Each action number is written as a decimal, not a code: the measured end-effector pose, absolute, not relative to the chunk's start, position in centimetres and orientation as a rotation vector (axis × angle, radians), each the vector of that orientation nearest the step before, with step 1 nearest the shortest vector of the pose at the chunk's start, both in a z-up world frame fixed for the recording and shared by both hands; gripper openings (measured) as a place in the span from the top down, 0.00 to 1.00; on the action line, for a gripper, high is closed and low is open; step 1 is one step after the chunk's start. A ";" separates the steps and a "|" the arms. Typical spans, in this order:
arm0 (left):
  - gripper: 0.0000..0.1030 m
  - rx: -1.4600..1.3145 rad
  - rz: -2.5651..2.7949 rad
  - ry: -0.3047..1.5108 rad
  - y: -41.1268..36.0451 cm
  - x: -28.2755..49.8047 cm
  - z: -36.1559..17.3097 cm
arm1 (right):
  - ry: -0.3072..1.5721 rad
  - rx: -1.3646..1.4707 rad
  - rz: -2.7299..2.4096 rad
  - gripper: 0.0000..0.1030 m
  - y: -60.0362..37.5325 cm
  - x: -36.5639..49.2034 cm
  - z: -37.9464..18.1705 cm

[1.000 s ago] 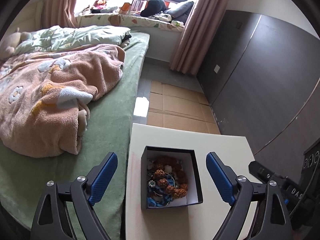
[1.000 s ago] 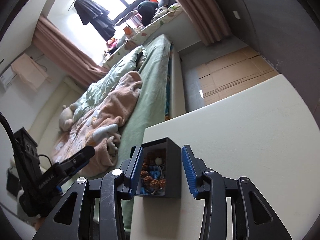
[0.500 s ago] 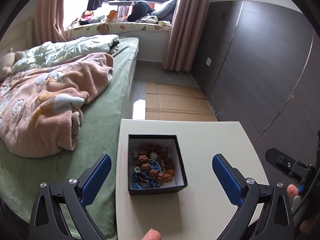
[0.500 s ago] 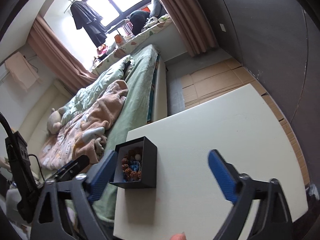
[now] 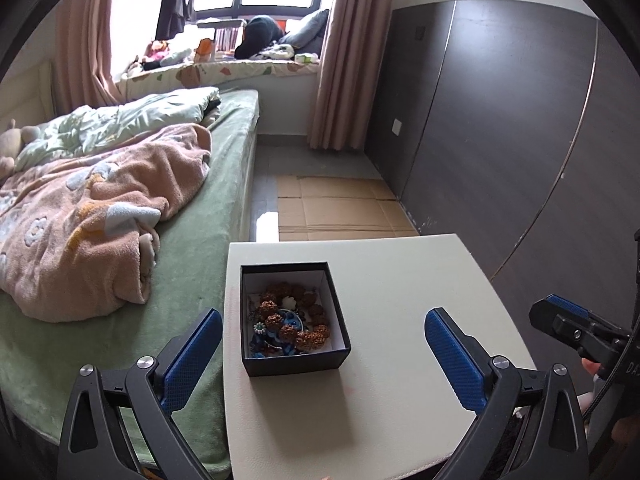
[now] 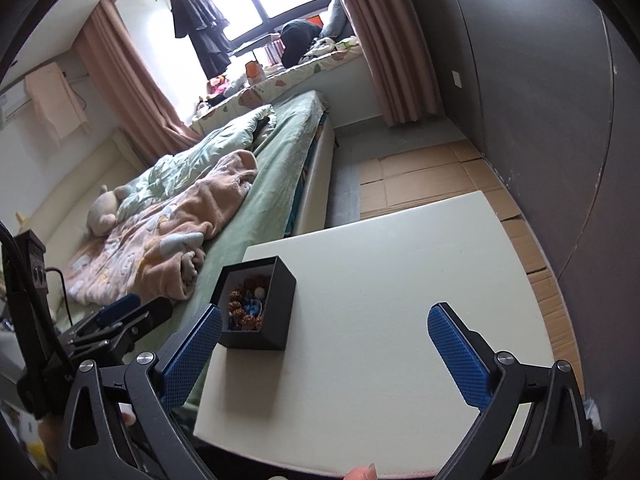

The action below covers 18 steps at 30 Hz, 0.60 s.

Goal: Organize jewelry

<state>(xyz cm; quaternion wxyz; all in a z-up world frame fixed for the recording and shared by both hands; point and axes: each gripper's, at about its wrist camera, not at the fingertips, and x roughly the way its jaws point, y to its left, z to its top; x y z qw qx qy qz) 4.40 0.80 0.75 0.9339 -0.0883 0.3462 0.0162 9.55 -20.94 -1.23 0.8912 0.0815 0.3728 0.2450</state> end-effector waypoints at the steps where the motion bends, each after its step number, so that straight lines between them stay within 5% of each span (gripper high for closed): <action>1: 0.02 -0.180 0.032 0.700 0.8 4.2 1.0 | 0.771 0.161 0.511 0.00 -21.0 9.4 -1.2; 18: 0.01 -0.189 0.023 0.670 1.1 3.8 1.4 | 0.762 0.155 0.514 0.00 -21.1 9.1 -1.1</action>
